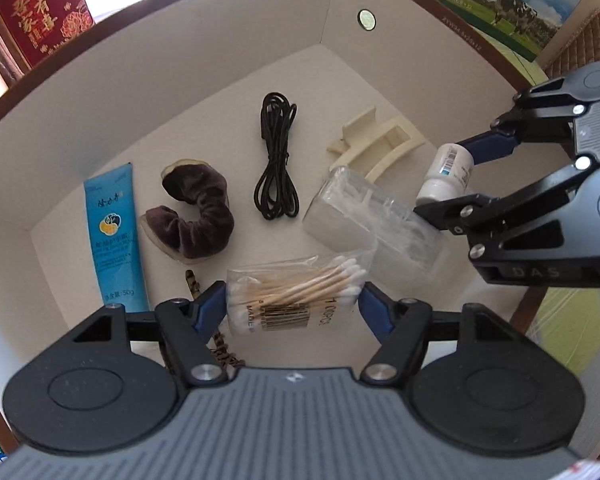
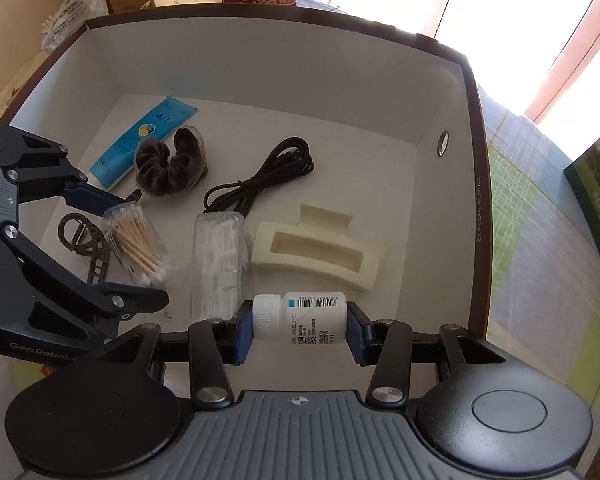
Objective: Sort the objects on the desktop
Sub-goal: 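Carry the swab bag and pill bottle over the brown box with both tools, then open both grippers to drop the swab bag and pill bottle into the box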
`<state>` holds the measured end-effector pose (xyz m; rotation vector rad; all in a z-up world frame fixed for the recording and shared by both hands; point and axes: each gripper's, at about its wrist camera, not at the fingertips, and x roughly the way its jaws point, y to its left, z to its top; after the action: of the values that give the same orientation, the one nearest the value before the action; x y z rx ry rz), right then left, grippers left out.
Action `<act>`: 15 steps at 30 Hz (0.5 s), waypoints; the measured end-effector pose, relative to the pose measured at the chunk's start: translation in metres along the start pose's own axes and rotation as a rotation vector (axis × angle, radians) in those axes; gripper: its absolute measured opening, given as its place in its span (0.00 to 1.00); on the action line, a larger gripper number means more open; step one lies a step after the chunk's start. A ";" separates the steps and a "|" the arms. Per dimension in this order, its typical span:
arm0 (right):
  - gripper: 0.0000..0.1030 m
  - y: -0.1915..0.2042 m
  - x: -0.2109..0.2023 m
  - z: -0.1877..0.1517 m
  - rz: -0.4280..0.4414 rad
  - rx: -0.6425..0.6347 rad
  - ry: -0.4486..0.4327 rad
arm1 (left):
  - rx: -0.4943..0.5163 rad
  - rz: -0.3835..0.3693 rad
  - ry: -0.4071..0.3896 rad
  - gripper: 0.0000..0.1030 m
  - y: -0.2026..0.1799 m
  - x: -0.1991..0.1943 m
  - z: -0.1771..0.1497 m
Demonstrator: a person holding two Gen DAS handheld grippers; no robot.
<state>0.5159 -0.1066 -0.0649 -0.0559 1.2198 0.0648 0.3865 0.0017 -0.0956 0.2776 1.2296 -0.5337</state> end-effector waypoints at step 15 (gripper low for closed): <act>0.57 0.008 -0.005 -0.002 0.016 -0.050 -0.026 | -0.050 0.042 -0.036 0.88 0.005 -0.010 -0.004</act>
<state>0.5121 -0.0984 -0.0610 -0.0887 1.1926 0.1099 0.3840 0.0104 -0.0878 0.2499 1.1983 -0.4689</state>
